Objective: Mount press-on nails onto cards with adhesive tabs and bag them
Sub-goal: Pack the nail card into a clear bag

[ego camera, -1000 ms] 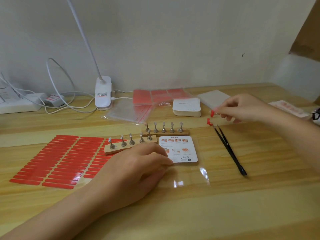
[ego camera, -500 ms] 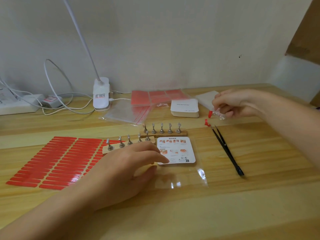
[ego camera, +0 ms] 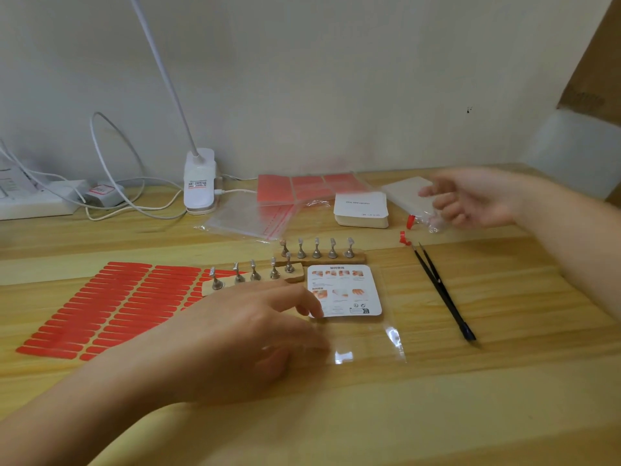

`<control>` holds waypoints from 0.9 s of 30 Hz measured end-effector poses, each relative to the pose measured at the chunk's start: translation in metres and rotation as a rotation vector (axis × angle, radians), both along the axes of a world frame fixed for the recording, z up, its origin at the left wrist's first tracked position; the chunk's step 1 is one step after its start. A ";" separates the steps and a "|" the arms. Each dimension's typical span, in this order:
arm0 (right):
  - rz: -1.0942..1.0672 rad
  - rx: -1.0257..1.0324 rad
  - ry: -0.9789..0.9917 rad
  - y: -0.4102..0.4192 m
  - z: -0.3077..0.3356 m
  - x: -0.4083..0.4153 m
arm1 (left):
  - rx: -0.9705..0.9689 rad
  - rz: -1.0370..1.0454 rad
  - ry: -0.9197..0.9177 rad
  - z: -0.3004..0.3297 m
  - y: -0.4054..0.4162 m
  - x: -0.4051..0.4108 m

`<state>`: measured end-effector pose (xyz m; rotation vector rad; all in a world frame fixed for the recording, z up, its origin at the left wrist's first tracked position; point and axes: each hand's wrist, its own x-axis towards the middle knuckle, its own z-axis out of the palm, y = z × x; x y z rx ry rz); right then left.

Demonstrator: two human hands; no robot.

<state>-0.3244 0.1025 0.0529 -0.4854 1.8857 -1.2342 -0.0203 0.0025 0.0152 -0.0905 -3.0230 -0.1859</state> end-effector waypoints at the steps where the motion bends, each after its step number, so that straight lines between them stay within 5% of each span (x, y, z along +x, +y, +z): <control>1: -0.026 0.012 0.104 0.000 0.000 0.001 | 0.004 0.000 -0.007 0.000 0.000 0.000; 4: -0.040 -0.164 -0.073 0.000 -0.001 -0.002 | 0.026 0.001 -0.017 0.000 0.002 -0.001; 6: -0.009 -0.012 0.028 0.002 -0.002 -0.001 | 0.053 0.012 -0.030 -0.001 0.002 0.000; 13: -0.066 -0.017 0.181 -0.001 -0.013 0.005 | 0.122 -0.022 0.053 -0.004 -0.002 -0.001; 21: 0.056 -0.293 -0.120 0.002 -0.018 0.022 | 0.513 0.152 0.292 0.015 0.002 -0.043; 27: 0.146 -0.450 -0.233 0.004 -0.020 0.038 | 0.729 0.317 0.174 0.022 0.016 -0.124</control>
